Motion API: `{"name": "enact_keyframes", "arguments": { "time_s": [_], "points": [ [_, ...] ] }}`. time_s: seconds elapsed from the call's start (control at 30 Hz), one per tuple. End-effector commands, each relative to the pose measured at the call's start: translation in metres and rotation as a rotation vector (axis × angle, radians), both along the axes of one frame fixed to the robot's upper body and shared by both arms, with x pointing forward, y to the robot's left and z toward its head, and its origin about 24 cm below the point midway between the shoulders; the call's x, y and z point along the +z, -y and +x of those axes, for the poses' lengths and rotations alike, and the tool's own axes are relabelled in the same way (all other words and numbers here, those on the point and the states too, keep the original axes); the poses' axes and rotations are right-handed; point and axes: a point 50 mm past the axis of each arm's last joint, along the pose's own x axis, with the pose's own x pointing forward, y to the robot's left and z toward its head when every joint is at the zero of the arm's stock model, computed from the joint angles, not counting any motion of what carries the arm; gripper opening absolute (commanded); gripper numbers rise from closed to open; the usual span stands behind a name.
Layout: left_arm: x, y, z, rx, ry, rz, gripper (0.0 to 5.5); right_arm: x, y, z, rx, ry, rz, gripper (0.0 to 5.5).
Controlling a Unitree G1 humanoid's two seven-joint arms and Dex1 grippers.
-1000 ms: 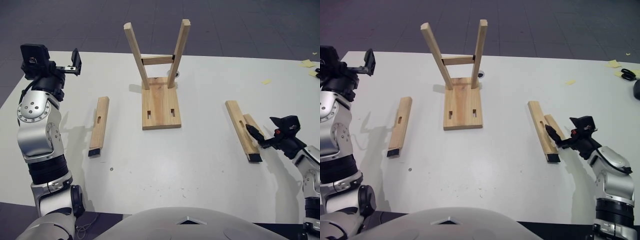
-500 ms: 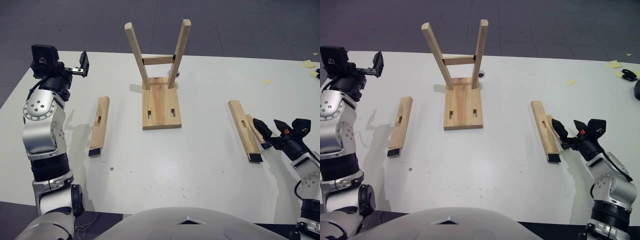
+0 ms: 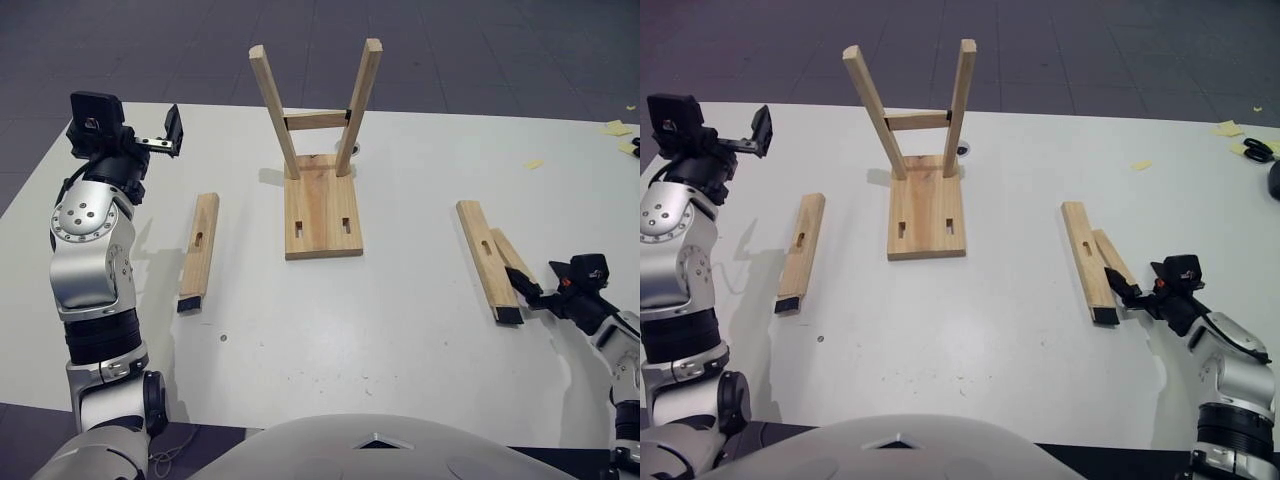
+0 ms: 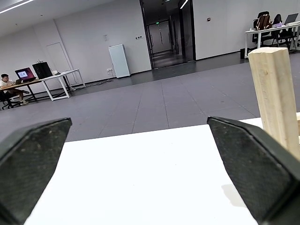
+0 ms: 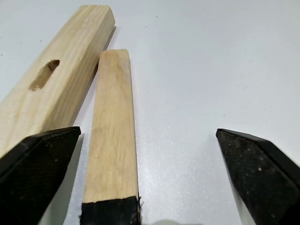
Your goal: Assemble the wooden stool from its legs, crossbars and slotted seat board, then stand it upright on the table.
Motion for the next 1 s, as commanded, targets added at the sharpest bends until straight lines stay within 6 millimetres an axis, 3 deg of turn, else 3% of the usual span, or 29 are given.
{"name": "enact_keyframes", "arguments": {
  "time_s": [0.03,0.23,0.37,0.63,0.9,0.97,1.0],
  "points": [
    [0.001,0.002,0.0,-0.002,0.009,0.011,5.4,-0.017,0.0,-0.006,-0.007,-0.142,-0.026,4.76],
    [-0.001,0.003,0.0,0.001,0.005,0.014,5.4,-0.032,-0.003,-0.018,-0.049,-0.329,0.049,3.83],
    [-0.004,0.002,-0.002,0.016,-0.002,0.014,5.4,-0.037,0.002,-0.023,-0.074,-0.406,0.001,3.29],
    [-0.008,0.005,-0.003,0.017,-0.011,0.004,5.4,-0.035,0.002,-0.015,-0.076,-0.406,-0.014,2.25],
    [-0.008,0.015,0.001,-0.015,-0.017,-0.005,5.4,-0.023,-0.01,0.02,-0.237,-0.159,-0.019,1.32],
    [-0.001,0.012,0.004,-0.01,0.008,-0.018,5.4,-0.008,-0.01,0.037,-0.301,-0.017,-0.088,1.32],
    [0.008,0.011,0.006,-0.011,0.033,-0.045,5.4,0.01,-0.011,0.05,-0.346,0.12,-0.13,1.32]
  ]
}}
